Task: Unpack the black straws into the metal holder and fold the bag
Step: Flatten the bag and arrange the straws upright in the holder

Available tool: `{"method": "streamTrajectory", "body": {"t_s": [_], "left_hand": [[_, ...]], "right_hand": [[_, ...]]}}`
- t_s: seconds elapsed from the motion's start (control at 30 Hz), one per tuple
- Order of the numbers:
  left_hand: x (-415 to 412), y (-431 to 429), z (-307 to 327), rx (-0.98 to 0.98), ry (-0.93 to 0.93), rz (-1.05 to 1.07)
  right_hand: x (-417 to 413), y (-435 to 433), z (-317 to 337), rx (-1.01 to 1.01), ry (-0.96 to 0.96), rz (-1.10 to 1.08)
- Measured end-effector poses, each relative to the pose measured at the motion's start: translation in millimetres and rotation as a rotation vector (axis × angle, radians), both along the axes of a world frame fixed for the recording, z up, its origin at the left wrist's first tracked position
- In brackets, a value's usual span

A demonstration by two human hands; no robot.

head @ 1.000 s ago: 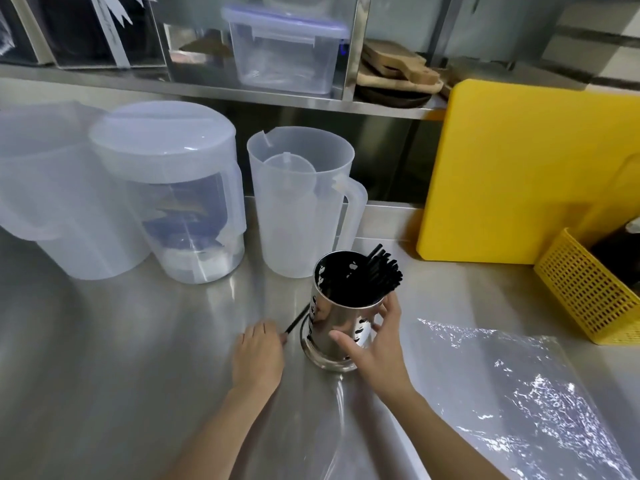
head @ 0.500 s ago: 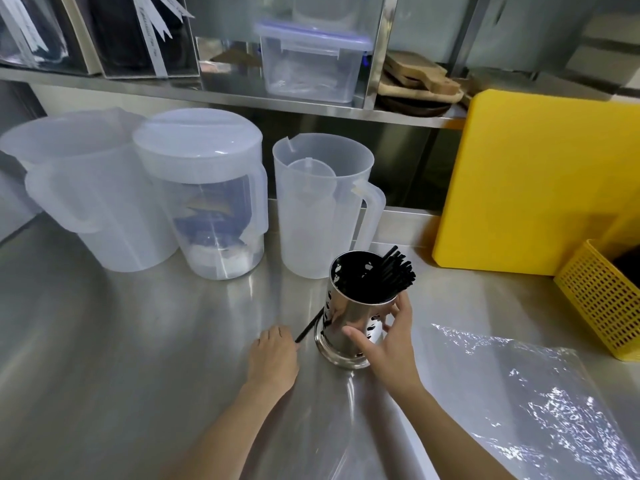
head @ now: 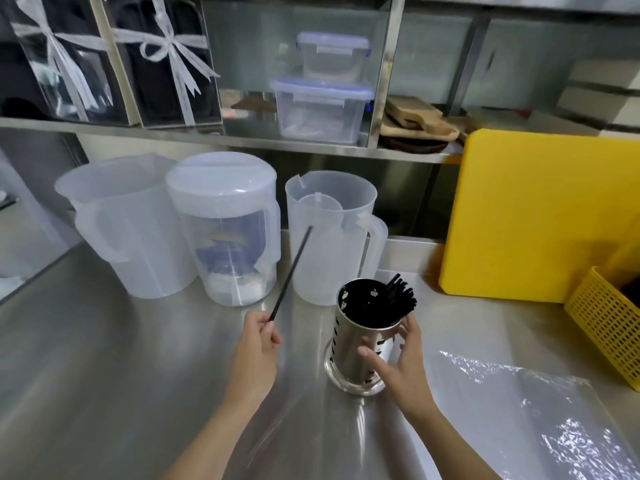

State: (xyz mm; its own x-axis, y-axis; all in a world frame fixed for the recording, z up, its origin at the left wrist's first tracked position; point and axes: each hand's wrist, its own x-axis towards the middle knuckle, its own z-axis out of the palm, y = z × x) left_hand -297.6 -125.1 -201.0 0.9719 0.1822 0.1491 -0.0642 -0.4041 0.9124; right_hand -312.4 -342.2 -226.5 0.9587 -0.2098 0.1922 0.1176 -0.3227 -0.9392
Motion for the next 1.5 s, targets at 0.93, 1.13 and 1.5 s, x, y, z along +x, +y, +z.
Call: {"method": "streamTrajectory", "body": {"t_s": [0.93,1.13,1.5], "left_hand": [[12,-78,95,0.182,-0.239,-0.337],[25,-85,83,0.160,-0.120,-0.428],[42,-100,78,0.434,0.043,-0.674]], "right_hand": [[30,-3,140,-0.388,-0.215,-0.057],[39,-12,119,-0.463,-0.082,-0.097],[44,-45,93,-0.163,0.014,-0.148]]}}
